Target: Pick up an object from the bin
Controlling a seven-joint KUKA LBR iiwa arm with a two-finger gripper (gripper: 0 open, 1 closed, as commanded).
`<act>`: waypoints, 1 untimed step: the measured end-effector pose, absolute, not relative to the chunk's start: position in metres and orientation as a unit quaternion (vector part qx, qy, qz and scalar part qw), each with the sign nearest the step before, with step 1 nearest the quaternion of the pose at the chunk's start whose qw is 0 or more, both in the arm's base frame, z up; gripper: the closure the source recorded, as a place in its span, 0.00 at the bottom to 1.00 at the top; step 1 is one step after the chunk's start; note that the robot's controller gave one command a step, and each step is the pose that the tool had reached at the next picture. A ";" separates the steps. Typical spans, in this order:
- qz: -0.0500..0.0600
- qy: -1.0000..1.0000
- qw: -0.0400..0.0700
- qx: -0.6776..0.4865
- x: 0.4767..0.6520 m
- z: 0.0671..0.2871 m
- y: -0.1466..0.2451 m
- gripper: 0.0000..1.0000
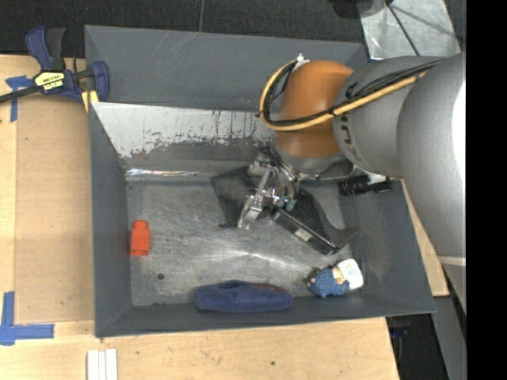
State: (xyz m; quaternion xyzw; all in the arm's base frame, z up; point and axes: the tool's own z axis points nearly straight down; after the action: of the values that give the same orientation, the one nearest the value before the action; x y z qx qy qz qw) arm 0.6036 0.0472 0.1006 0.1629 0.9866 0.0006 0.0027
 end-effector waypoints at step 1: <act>-0.001 0.971 0.001 0.237 0.609 0.077 0.060 0.00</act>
Offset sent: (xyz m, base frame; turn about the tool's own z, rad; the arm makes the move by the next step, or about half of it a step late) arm 0.0026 0.0148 -0.0306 0.1551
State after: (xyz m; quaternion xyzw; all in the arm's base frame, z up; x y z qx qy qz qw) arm 0.6092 0.0597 0.0772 0.2374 0.9714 -0.0009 0.0014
